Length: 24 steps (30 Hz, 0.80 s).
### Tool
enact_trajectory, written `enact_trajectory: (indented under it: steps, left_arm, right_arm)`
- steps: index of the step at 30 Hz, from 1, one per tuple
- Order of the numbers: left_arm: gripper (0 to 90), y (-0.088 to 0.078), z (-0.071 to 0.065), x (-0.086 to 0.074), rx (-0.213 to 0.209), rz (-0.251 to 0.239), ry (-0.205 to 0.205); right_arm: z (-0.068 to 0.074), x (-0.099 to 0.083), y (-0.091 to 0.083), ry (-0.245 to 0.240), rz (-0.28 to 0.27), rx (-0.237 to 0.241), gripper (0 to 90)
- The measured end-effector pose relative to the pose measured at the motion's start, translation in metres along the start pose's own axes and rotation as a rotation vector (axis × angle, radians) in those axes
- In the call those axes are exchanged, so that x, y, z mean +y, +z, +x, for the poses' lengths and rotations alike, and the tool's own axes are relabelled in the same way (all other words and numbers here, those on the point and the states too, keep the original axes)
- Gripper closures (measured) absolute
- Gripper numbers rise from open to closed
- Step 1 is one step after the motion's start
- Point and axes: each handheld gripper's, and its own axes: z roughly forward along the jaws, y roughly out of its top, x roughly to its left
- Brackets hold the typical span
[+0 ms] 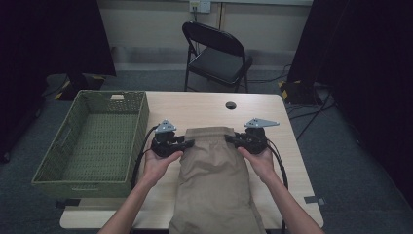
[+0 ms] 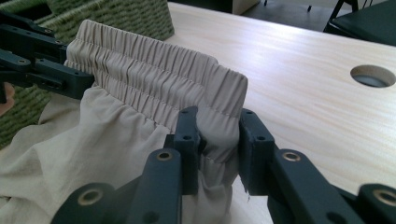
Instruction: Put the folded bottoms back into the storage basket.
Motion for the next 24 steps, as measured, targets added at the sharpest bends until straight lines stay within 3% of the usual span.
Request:
enact_trajectory:
  steps: [8,14,24]
  left_arm:
    - [65.3,-0.013,-0.003,0.023,0.005,-0.039,0.021]
    - [65.5,-0.022,0.003,0.041,0.002,-0.086,0.01]
    - [66.0,-0.029,0.011,0.057,0.002,-0.139,-0.015]
  right_arm:
    - [0.003,0.021,-0.008,-0.013,-0.038,-0.013,72.0]
    - [0.009,0.044,-0.016,-0.047,-0.079,-0.021,72.2]
    - [0.008,0.066,-0.013,-0.042,-0.111,-0.03,72.5]
